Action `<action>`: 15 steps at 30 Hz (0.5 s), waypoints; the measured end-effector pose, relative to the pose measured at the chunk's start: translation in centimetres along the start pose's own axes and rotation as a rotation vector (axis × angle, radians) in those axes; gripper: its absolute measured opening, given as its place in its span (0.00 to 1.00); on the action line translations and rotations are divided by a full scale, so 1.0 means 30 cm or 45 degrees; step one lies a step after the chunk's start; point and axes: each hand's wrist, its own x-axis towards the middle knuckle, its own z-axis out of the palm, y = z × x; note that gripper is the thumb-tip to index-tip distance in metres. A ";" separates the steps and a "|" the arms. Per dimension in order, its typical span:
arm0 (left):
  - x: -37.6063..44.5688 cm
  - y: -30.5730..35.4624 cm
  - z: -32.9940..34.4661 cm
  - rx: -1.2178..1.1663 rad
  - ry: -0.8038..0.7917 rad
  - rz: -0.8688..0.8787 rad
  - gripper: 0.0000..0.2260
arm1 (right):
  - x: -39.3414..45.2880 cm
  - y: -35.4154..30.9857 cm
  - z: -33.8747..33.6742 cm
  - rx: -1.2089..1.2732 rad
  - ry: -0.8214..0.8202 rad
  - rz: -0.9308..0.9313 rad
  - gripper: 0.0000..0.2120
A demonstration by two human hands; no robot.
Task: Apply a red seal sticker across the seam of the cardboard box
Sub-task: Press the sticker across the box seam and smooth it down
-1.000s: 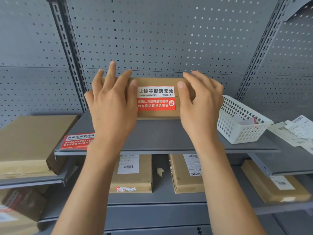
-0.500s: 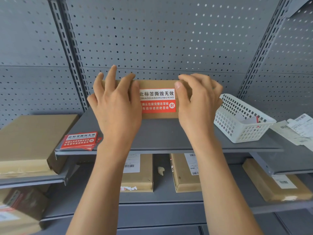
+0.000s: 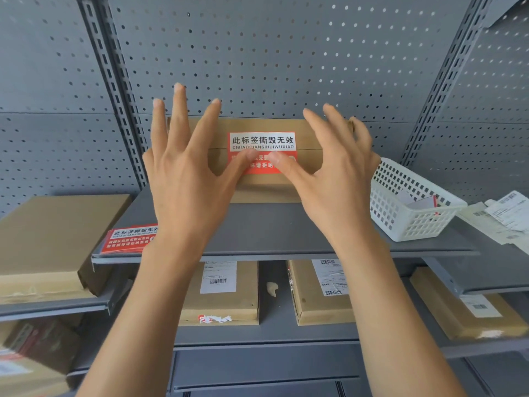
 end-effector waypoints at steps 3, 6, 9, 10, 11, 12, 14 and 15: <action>0.004 -0.026 -0.010 -0.015 -0.002 0.061 0.28 | 0.001 0.026 -0.017 0.056 -0.020 -0.044 0.35; 0.006 -0.048 -0.017 -0.041 0.018 0.110 0.25 | 0.001 0.044 -0.033 0.073 -0.060 -0.102 0.32; 0.000 -0.069 -0.019 -0.108 0.036 0.153 0.22 | 0.007 0.061 -0.051 0.122 -0.111 -0.134 0.29; -0.002 -0.076 -0.021 -0.123 0.038 0.167 0.21 | 0.009 0.066 -0.057 0.136 -0.124 -0.141 0.28; -0.005 -0.082 -0.022 -0.132 0.040 0.183 0.20 | 0.010 0.072 -0.061 0.144 -0.138 -0.147 0.28; -0.008 -0.087 -0.025 -0.137 0.040 0.200 0.19 | 0.010 0.076 -0.065 0.150 -0.150 -0.148 0.27; -0.013 -0.092 -0.029 -0.150 0.040 0.228 0.18 | 0.007 0.082 -0.069 0.170 -0.169 -0.144 0.25; -0.015 -0.094 -0.031 -0.156 0.044 0.235 0.17 | 0.003 0.084 -0.068 0.179 -0.172 -0.143 0.23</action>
